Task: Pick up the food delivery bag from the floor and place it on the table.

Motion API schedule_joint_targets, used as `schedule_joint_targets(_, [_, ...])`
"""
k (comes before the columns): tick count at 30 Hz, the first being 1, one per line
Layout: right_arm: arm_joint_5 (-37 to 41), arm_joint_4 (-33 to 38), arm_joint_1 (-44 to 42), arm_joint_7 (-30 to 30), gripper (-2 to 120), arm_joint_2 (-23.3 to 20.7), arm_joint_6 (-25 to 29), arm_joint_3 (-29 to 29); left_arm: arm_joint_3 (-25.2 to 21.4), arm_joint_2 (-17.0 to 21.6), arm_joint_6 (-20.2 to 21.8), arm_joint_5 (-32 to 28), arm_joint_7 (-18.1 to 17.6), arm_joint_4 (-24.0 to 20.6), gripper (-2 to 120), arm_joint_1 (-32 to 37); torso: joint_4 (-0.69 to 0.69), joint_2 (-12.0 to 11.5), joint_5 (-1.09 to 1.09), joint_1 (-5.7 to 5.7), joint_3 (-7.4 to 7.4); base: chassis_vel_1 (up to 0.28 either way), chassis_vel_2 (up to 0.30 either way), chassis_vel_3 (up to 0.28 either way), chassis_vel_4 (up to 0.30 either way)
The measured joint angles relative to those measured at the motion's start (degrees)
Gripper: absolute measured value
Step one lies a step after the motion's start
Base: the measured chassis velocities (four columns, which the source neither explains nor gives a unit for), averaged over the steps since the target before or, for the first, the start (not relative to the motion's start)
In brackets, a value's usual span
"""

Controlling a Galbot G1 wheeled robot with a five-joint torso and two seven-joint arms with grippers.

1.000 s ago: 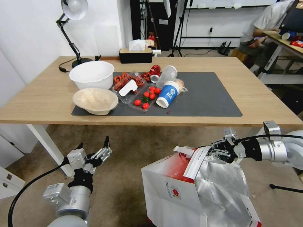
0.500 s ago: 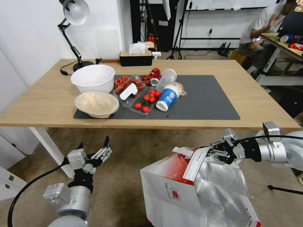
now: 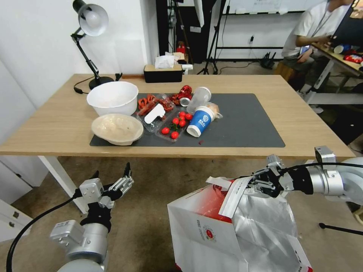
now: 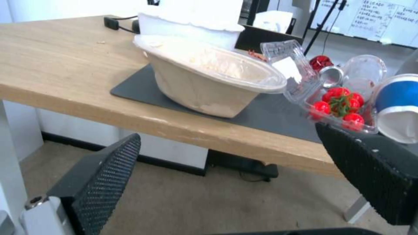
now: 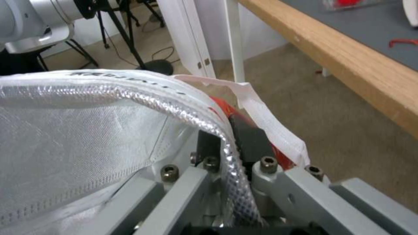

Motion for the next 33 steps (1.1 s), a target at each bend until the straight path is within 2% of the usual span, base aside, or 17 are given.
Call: schedule_joint_targets(33, [-0.27, -0.69, 0.14, -0.14, 0, -0.06, 0.3, -0.16, -0.11, 0.5, 0.37, -0.09, -0.12, 0.15, 100, -0.17, 0.0, 9.0, 0.0, 3.94, 5.06, 0.0, 0.0, 0.0, 0.0])
